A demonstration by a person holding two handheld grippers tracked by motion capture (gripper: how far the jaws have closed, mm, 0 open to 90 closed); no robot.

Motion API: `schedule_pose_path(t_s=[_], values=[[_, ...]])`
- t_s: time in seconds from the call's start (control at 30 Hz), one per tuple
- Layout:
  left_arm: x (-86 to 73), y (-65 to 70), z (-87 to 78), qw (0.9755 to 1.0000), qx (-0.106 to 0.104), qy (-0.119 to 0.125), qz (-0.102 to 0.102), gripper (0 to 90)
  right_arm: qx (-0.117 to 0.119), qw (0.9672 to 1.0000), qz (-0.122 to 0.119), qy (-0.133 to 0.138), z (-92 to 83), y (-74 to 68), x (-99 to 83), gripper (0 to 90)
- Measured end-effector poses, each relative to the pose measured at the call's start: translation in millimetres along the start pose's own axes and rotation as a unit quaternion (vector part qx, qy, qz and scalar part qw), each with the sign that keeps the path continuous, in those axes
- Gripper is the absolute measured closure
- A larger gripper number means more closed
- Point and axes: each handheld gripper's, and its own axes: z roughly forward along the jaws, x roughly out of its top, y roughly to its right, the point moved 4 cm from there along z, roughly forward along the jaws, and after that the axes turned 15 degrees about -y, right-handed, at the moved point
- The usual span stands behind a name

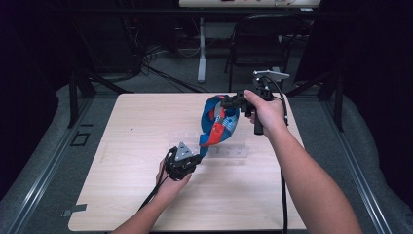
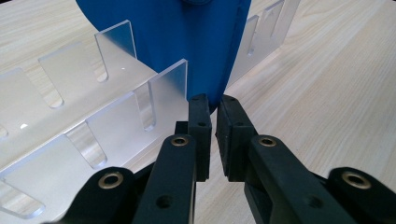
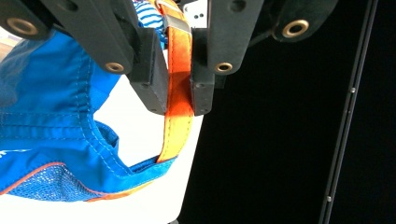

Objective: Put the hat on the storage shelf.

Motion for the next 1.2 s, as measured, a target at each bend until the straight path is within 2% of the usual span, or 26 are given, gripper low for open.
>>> schedule_pose_path(t_s=[0.17, 0.27, 0.53, 0.73, 0.87, 0.97, 1.1, 1.2], values=[[-0.4, 0.6, -3.4, 1.0, -0.004, 0.002, -0.001, 82.3, -0.005, 1.0, 0.005, -0.001, 0.4, 4.5, -0.2, 77.8], [0.0, 0.6, -5.1, 0.9999, -0.008, 0.011, -0.006, 78.0, -0.01, 0.9999, 0.009, -0.002, 0.1, 9.7, -0.1, 77.7], [-3.8, -1.4, -7.1, 0.9993, -0.021, 0.017, -0.027, 60.1, -0.029, 0.9995, 0.013, 0.0, -5.0, 23.2, -4.0, 76.8], [-14.5, -8.2, -14.7, 0.9991, -0.019, 0.016, -0.034, 55.7, -0.039, 0.9991, 0.014, 0.011, -10.9, 33.3, -9.8, 67.0], [-23.6, -12.2, -21.9, 0.999, -0.024, 0.01, -0.037, 53.3, -0.065, 0.9978, 0.01, 0.012, -14.8, 39.2, -15.0, 63.4], [-31.9, -16.0, -27.9, 0.9991, -0.018, 0.004, -0.039, 51.4, -0.079, 0.9968, 0.008, 0.006, -16.9, 45.5, -21.2, 62.0], [-41.1, -22.8, -36.3, 0.999, -0.01, 0.005, -0.044, 50.1, -0.105, 0.9944, 0.0, 0.007, -18.1, 53.7, -29.7, 59.3], [-47.9, -27.2, -41.6, 0.9986, -0.009, 0.003, -0.052, 48.3, -0.132, 0.9912, -0.01, 0.012, -20.2, 59.2, -38.7, 56.4]])
